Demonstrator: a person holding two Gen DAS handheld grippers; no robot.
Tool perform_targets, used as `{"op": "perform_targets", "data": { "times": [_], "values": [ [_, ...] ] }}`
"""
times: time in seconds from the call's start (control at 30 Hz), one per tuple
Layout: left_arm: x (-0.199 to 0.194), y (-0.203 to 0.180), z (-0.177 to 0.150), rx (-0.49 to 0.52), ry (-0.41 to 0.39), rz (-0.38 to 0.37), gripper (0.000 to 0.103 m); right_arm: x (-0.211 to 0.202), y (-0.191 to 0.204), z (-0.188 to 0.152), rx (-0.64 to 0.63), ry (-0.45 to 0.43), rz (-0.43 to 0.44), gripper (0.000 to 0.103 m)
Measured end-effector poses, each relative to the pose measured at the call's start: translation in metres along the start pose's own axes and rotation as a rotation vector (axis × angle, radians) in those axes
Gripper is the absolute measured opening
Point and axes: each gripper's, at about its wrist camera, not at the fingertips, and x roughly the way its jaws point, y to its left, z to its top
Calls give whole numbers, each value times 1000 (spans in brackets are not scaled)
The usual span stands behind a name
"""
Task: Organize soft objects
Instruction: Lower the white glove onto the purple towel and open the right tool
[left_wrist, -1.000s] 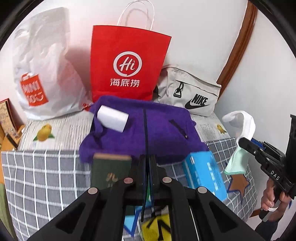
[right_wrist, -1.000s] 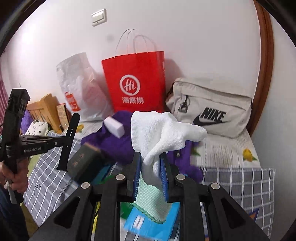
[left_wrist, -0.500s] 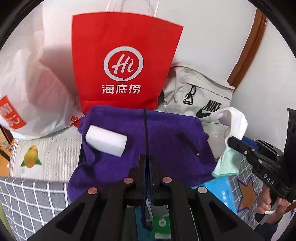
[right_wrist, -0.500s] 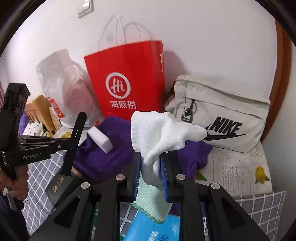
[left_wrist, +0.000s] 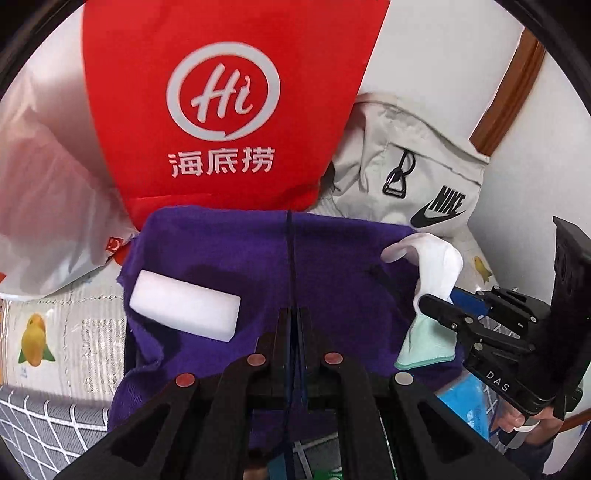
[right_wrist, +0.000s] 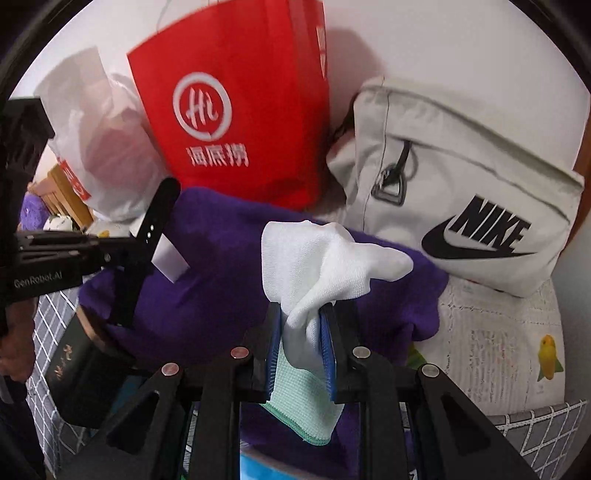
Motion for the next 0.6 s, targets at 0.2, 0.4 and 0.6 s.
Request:
{"op": "perform_targets", "data": {
  "times": [0.2,0.4,0.6],
  "values": [
    [22,3,3,-23,49,0,4,17,-11,-6,29,60,2,22],
    [36,1,3,-18,82,30,4,29,-15,-10,29,111,-3,24],
    [43,3,1,-14,101,61,4,28,-19,-9,56,111,-2,27]
  ]
}}
